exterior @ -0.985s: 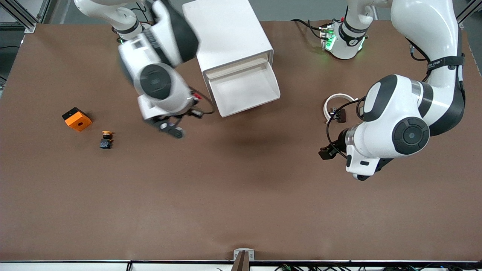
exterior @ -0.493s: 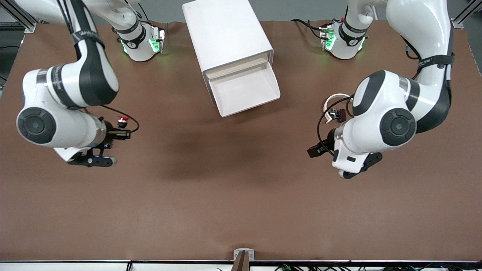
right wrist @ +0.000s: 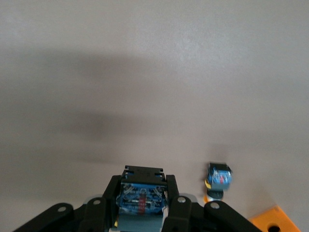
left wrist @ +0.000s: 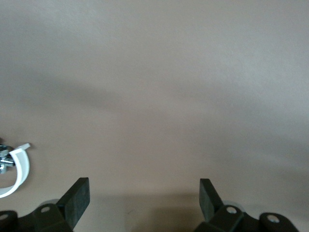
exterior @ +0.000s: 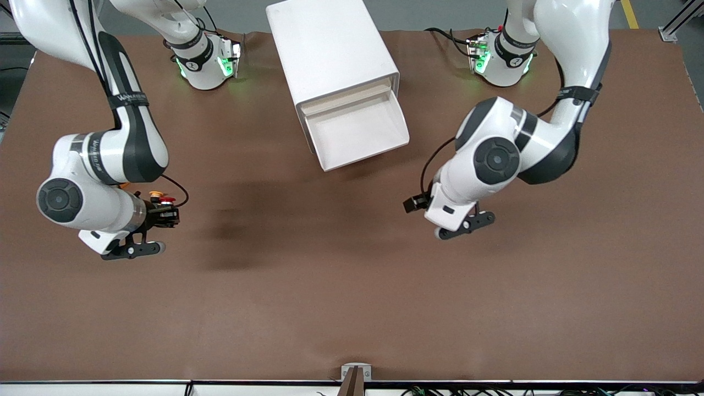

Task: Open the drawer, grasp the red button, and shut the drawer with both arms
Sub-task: 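Lift the button out with the right gripper while the left gripper releases, then push the drawer shut with the left gripper while the right gripper lowers the button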

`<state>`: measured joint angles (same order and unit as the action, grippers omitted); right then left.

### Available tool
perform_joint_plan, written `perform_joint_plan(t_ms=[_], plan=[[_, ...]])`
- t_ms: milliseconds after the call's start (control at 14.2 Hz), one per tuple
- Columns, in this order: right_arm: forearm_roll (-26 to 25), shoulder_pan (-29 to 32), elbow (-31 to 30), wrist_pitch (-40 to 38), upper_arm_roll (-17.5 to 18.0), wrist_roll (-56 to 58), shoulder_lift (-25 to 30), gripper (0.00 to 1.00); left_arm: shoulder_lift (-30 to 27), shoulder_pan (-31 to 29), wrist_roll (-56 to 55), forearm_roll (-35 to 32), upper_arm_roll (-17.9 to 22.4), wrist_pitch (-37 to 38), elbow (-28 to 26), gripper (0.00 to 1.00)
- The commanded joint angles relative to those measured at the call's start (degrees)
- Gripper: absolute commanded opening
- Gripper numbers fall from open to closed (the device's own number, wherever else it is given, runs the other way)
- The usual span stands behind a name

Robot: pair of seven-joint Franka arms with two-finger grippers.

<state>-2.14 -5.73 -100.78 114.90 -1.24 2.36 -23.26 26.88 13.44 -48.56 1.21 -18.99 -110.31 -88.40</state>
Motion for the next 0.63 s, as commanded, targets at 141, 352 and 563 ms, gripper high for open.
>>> perform_joint_plan(t_ms=[141,352,563], plan=[[-1.02,2.03,-12.32,12.61,1.24,0.72,3.04,0.21,-5.08,-0.96,-0.04,0.55,-5.00,-10.17,-13.53,1.00],[-1.02,2.91,-18.03,18.41,1.24,0.54,3.92,0.21,-5.00,-0.44,-0.13,0.55,-6.67,-12.99,-16.53,1.00],[-0.85,3.79,-21.64,21.85,1.15,-1.65,4.01,0.22,-4.21,0.00,-0.30,0.55,-8.52,-15.02,-18.82,1.00]])
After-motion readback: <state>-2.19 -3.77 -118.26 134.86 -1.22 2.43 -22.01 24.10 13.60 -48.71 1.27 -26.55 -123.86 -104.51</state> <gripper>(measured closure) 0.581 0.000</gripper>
